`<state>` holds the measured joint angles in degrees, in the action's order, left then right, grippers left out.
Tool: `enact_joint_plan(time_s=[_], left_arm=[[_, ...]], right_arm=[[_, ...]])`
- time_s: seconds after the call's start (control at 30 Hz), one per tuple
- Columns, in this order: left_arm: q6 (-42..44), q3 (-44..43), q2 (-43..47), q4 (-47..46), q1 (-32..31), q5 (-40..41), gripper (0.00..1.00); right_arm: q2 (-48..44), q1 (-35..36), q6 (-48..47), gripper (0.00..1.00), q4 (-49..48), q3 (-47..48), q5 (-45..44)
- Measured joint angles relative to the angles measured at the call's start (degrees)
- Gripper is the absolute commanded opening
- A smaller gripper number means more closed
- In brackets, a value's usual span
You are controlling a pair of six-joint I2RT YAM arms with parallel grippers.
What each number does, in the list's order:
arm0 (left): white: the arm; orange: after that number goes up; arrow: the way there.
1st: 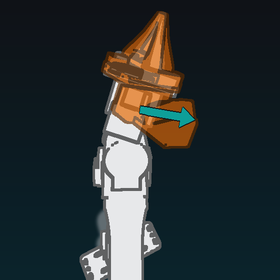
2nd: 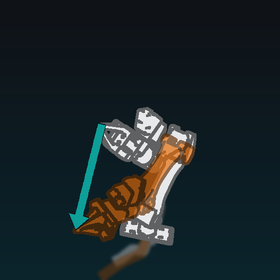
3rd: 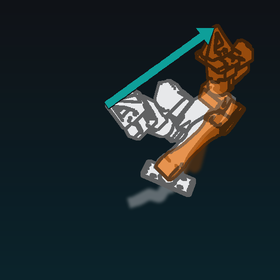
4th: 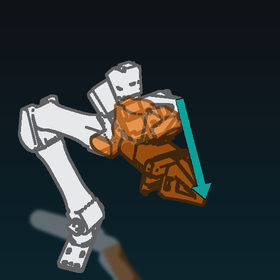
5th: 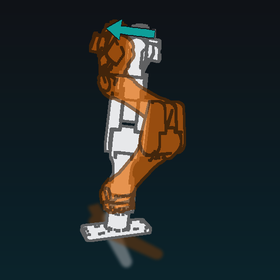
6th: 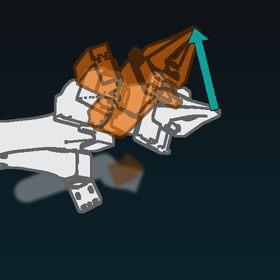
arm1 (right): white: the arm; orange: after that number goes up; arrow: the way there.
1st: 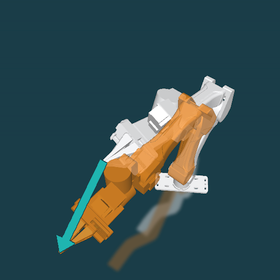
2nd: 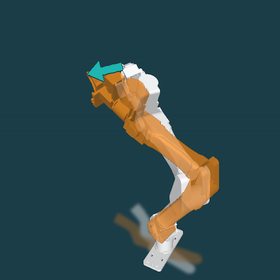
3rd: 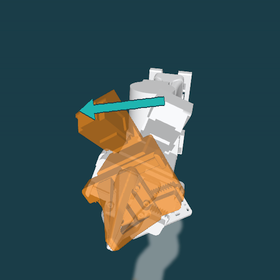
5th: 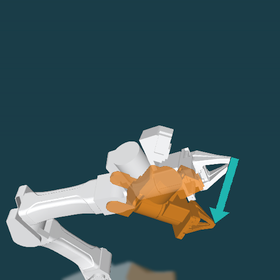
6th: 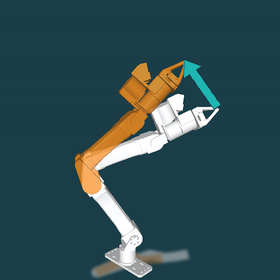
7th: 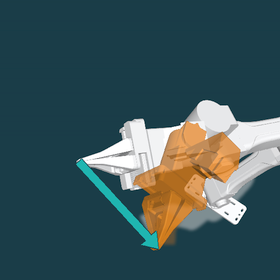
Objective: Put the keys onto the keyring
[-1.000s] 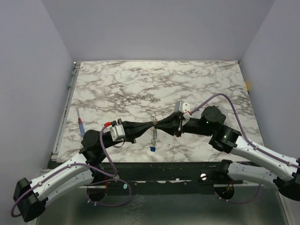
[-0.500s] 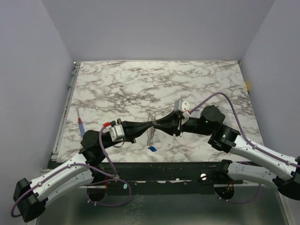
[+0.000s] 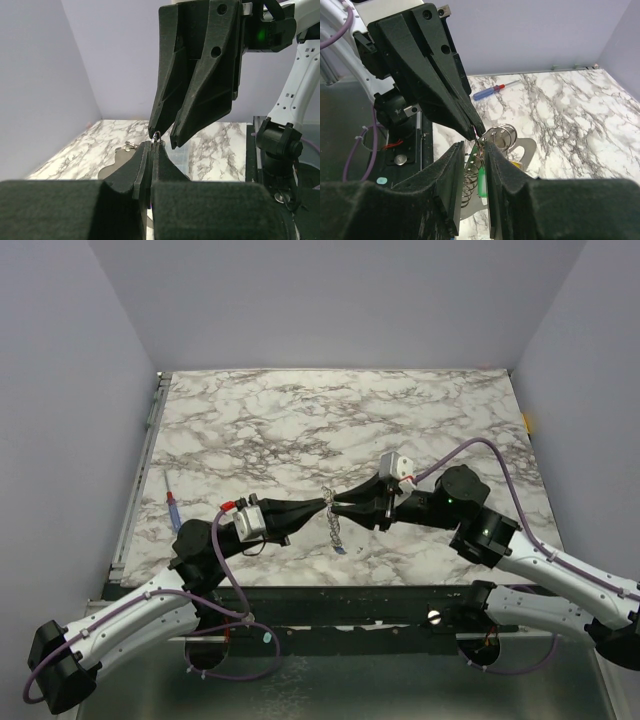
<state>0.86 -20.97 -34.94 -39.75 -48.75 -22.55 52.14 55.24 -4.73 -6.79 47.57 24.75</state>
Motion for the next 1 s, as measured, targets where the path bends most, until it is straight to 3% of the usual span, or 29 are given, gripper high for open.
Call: enact_joint_plan(time_s=[0.33, 0.63, 0.8, 1.0], left_arm=[[0.0, 0.1, 0.5, 0.0, 0.0, 0.4, 0.00], [0.0, 0.2, 0.8, 0.0, 0.0, 0.6, 0.00], [0.0, 0.2, 0.9, 0.0, 0.0, 1.0, 0.00], [0.0, 0.3, 1.0, -0.1, 0.0, 1.2, 0.00]], right_arm=[[0.9, 0.0, 0.0, 0.30, -0.4, 0.0, 0.0], [2.1, 0.0, -0.1, 0.15, -1.0, 0.0, -0.1], [2.4, 0.0, -0.1, 0.02, -1.4, 0.0, -0.1], [2.6, 0.0, -0.5, 0.01, -1.8, 0.0, -0.1]])
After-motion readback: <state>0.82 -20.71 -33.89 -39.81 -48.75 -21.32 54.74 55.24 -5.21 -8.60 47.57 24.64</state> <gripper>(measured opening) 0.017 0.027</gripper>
